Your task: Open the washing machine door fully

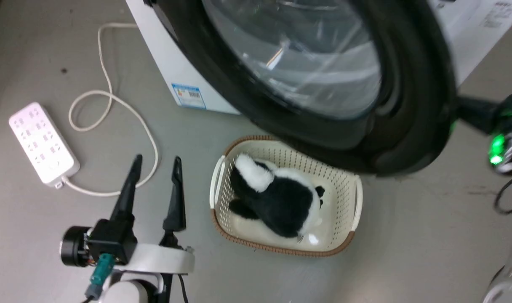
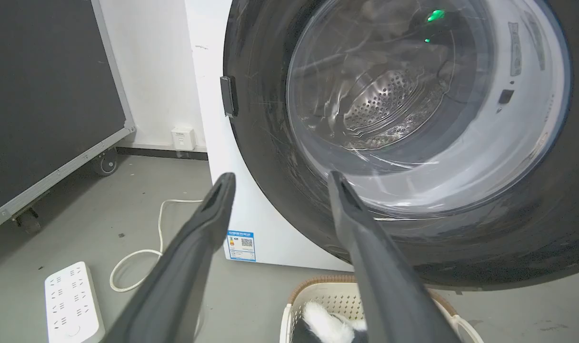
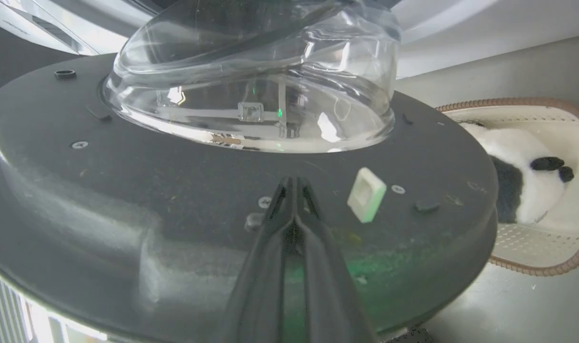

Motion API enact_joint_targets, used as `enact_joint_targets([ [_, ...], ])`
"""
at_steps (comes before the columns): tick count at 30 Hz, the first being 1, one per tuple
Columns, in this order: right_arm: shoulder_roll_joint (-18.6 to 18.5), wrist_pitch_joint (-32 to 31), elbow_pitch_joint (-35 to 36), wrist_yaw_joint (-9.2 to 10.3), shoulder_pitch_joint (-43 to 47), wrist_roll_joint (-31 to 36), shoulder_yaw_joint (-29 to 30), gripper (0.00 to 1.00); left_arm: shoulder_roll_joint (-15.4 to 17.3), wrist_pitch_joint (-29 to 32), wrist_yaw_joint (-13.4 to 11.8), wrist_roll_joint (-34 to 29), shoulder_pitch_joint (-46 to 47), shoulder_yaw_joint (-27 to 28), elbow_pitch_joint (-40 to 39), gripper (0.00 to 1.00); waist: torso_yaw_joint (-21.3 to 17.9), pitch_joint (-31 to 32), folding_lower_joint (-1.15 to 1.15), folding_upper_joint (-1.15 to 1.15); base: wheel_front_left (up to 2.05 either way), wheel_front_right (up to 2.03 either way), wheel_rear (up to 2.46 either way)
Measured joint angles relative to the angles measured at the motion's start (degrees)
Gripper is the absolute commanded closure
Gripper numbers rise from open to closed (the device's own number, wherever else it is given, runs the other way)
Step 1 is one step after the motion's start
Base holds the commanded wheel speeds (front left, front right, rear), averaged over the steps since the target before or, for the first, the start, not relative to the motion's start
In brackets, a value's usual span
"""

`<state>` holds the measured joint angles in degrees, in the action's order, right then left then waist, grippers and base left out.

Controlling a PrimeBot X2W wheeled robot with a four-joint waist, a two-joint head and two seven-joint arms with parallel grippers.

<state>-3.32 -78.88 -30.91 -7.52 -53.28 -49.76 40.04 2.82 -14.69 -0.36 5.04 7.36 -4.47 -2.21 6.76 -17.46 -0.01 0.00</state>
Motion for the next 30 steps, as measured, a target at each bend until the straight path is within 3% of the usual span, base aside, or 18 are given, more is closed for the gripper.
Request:
enact_joint_targets([
  [7,-0.08,2.92,-0.92,0.0,9.93,-12.49,-14.55,1.0,-0.01,0.0,1.69,-1.42,-3.15,-1.65,1.14,0.0,-0.4,4.25,0.0,0.0,0.0,0.0,0.0],
  [16,0.1,10.06,3.47,0.0,20.93,-28.46,-35.22,1.0,-0.01,0.0,2.6,-1.3,-7.1,-2.45,1.43,0.0,-0.03,7.79,0.0,0.0,0.0,0.0,0.0],
  [22,0.16,15.44,6.0,0.0,24.77,-33.99,-45.29,1.0,-0.01,0.0,4.12,-0.98,-7.53,-3.57,1.76,0.0,0.62,8.45,0.01,0.0,0.0,0.0,0.0],
  [28,0.25,19.47,6.64,0.0,26.84,-35.95,-50.53,1.0,-0.01,0.0,4.95,-0.41,-8.64,-3.61,2.2,0.0,0.94,9.48,0.0,0.0,0.0,0.0,0.0],
  [29,0.27,20.35,6.75,0.0,27.02,-35.82,-50.63,0.66,-0.01,0.0,5.08,-0.13,-8.64,-3.52,2.19,0.0,0.94,9.62,0.01,0.0,0.0,0.0,0.0],
  [30,0.29,21.54,6.79,0.0,27.07,-35.26,-50.5,0.66,-0.01,0.0,5.09,0.23,-8.64,-3.41,2.22,0.0,0.91,9.85,0.01,0.0,0.0,0.0,0.0],
])
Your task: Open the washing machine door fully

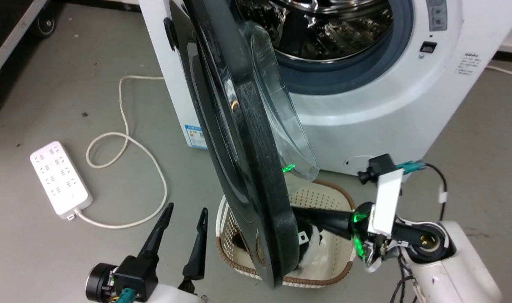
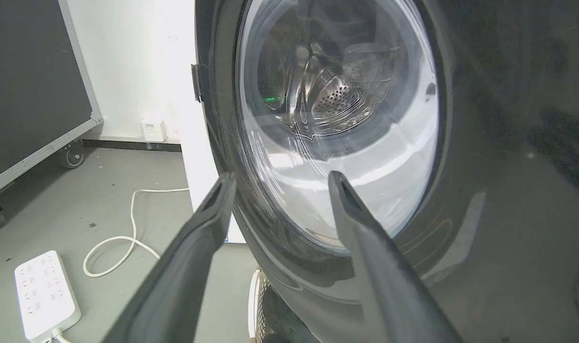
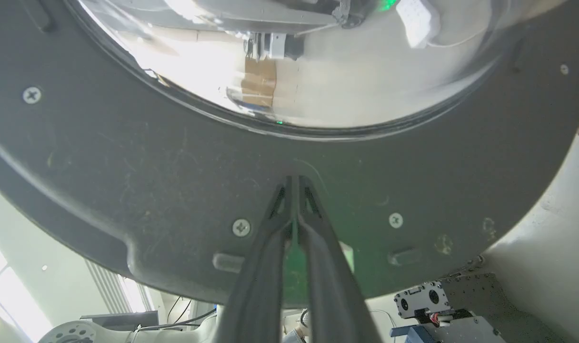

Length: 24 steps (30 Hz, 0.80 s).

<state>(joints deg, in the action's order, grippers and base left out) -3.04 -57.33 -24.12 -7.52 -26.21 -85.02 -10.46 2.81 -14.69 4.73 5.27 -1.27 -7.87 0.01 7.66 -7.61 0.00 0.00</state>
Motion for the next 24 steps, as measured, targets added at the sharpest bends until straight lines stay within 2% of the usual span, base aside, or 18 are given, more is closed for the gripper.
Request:
enact_joint_targets([
  [1,0.0,1.01,0.09,0.0,0.03,0.55,0.34,0.0,0.0,0.0,-0.01,0.14,0.0,0.15,0.01,0.0,-0.07,0.26,0.0,0.0,0.0,0.0,0.0],
  [5,-0.51,7.05,3.19,0.0,0.9,4.72,3.53,0.0,0.0,0.0,-0.07,1.13,-0.17,0.8,0.21,0.0,-0.64,1.44,0.0,0.0,0.0,0.0,0.0],
  [9,-3.23,19.29,11.25,0.0,2.65,14.25,7.21,0.0,0.01,0.0,-0.54,2.11,-0.81,1.57,0.31,0.0,-1.83,2.54,0.0,0.0,0.0,0.0,0.0],
  [14,-10.78,38.51,18.71,0.0,7.13,34.59,7.54,0.0,-0.01,0.0,-1.01,2.57,-0.97,2.29,0.18,0.0,-3.58,3.76,-0.01,0.0,0.0,0.0,0.0],
  [18,-14.6,54.14,21.89,0.0,11.38,49.1,6.03,0.0,0.0,0.0,-0.9,2.57,-1.0,2.74,0.2,0.0,-4.67,4.57,-0.01,0.0,0.0,0.0,0.0],
  [22,-14.75,64.84,22.7,-0.01,16.57,61.36,6.67,0.0,0.0,0.0,-0.36,2.57,-1.08,3.46,0.36,0.0,-5.49,5.08,0.0,0.0,0.0,0.0,0.0],
  [23,-14.02,66.82,22.8,-0.01,17.83,63.53,7.42,0.0,0.0,0.0,-0.15,2.57,-1.1,3.63,0.48,0.0,-5.57,5.21,-0.01,0.0,0.0,0.0,0.0],
  [24,-11.13,70.29,24.12,-0.01,22.1,70.41,9.87,0.0,0.0,0.0,-0.25,2.99,-1.29,3.81,0.48,0.0,-5.53,5.63,-0.01,0.0,0.0,0.0,0.0],
])
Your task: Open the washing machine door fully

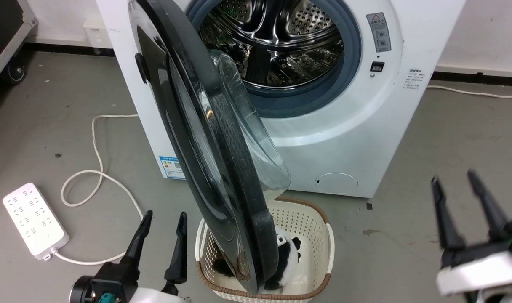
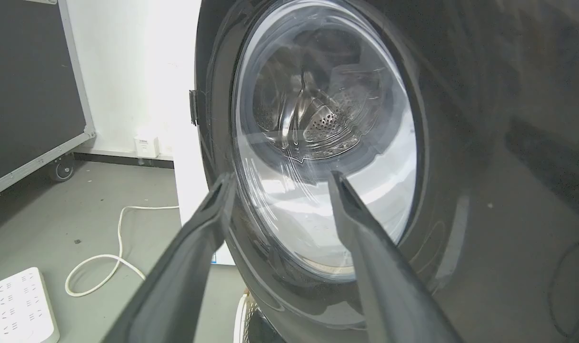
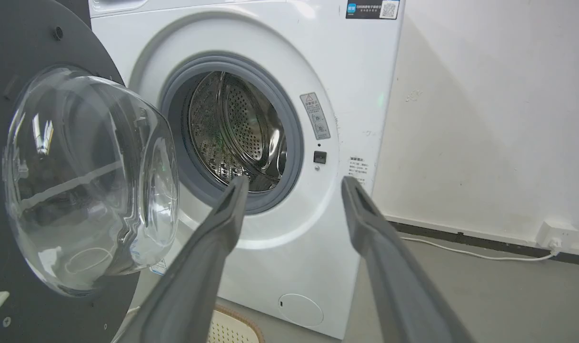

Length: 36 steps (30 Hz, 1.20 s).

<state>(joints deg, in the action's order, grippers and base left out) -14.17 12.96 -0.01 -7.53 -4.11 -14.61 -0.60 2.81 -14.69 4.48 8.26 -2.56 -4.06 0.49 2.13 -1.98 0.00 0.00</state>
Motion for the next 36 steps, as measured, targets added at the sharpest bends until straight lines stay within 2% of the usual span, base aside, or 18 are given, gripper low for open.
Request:
enact_joint_targets([
  [5,6.87,1.54,1.3,0.0,5.93,8.14,2.49,0.0,0.0,0.0,-0.53,0.19,-1.16,0.23,0.05,0.0,-0.03,0.43,0.0,0.0,0.0,0.0,0.0],
  [9,9.95,1.72,1.78,-0.01,8.18,12.67,3.94,0.0,0.0,0.0,-1.62,0.01,-1.43,0.85,-0.08,0.0,-0.31,0.55,0.0,0.0,0.0,0.0,0.0],
  [16,10.88,1.77,2.6,-0.01,8.54,12.28,5.33,0.0,0.01,0.0,-1.62,-0.59,-1.59,1.18,-0.12,0.0,-0.75,0.58,0.0,0.0,0.0,0.0,0.0],
  [22,11.0,1.77,2.6,-0.01,8.54,7.71,5.92,0.0,0.0,0.0,-1.62,-0.69,-1.6,0.98,-0.1,0.0,-0.98,0.55,0.0,0.0,0.0,0.0,0.0],
  [23,11.0,1.77,2.6,-0.01,8.53,7.53,5.92,0.0,0.0,0.0,-1.62,-0.68,-1.6,0.89,-0.11,0.09,-0.99,0.51,0.0,0.0,0.0,0.0,0.0],
  [24,11.0,1.77,2.6,-0.01,8.53,7.51,5.89,0.0,0.0,0.0,-1.58,-0.68,-1.6,0.73,-0.12,0.92,-0.98,0.5,0.0,0.0,0.0,0.0,0.0],
  [25,11.0,1.77,2.58,-0.01,8.53,7.43,5.9,0.0,0.0,0.0,-1.51,-1.07,-1.6,0.22,-1.15,1.0,-0.91,0.55,0.0,0.0,0.0,0.0,0.0],
  [31,11.01,1.77,2.55,-0.01,8.5,7.37,5.7,0.0,-0.01,0.0,-2.11,-0.86,-1.6,0.27,-4.78,1.0,-0.86,0.42,0.0,0.0,0.0,0.0,0.0],
  [36,11.02,1.77,2.4,-0.01,8.45,7.02,5.55,0.0,-0.02,-0.01,-4.46,3.79,-1.1,2.33,-10.65,1.0,-1.04,0.56,0.0,0.0,0.0,0.0,0.0],
])
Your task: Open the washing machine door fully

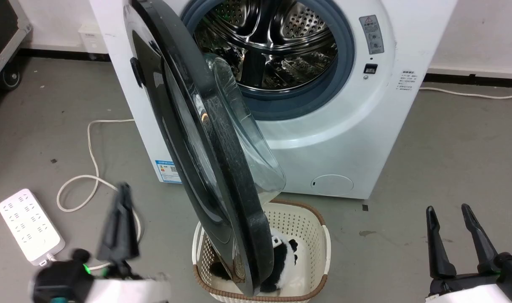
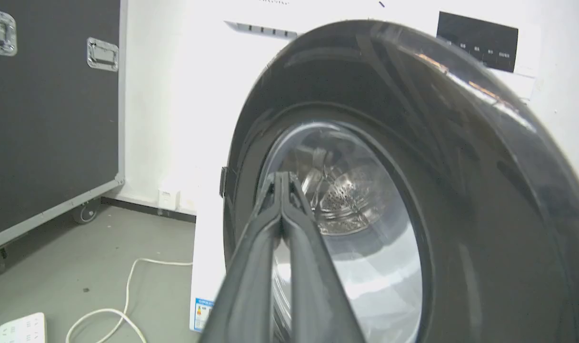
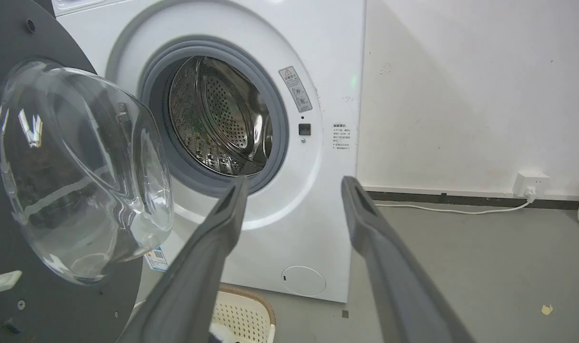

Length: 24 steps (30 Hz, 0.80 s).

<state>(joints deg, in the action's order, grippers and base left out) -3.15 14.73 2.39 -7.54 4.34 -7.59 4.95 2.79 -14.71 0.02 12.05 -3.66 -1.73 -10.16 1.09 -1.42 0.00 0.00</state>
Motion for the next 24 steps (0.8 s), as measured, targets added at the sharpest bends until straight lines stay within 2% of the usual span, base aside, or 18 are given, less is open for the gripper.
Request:
enact_joint_targets([
  [5,0.01,0.0,-0.47,0.0,-0.02,-0.45,0.12,0.0,0.03,-0.05,-0.88,0.65,3.93,1.58,-9.58,1.0,-0.22,0.75,0.0,0.0,0.0,0.0,0.0],
  [11,0.02,0.0,-0.91,0.0,-0.02,-0.57,-0.2,0.0,0.03,-0.05,-1.07,-0.76,8.98,-0.3,-16.6,1.0,-0.49,1.76,0.0,0.0,0.0,0.0,0.0],
  [18,0.03,0.0,-1.38,0.0,-0.01,-1.15,-0.22,0.0,1.57,3.01,0.26,-8.72,10.65,-9.01,-20.18,1.0,-1.23,2.32,0.0,0.0,0.0,0.0,0.0],
  [24,0.03,0.01,-1.6,0.0,0.0,-1.64,-0.04,0.0,1.07,7.53,1.19,-8.56,8.88,-18.55,-19.02,1.0,-1.58,1.83,0.0,0.0,0.0,0.0,0.0],
])
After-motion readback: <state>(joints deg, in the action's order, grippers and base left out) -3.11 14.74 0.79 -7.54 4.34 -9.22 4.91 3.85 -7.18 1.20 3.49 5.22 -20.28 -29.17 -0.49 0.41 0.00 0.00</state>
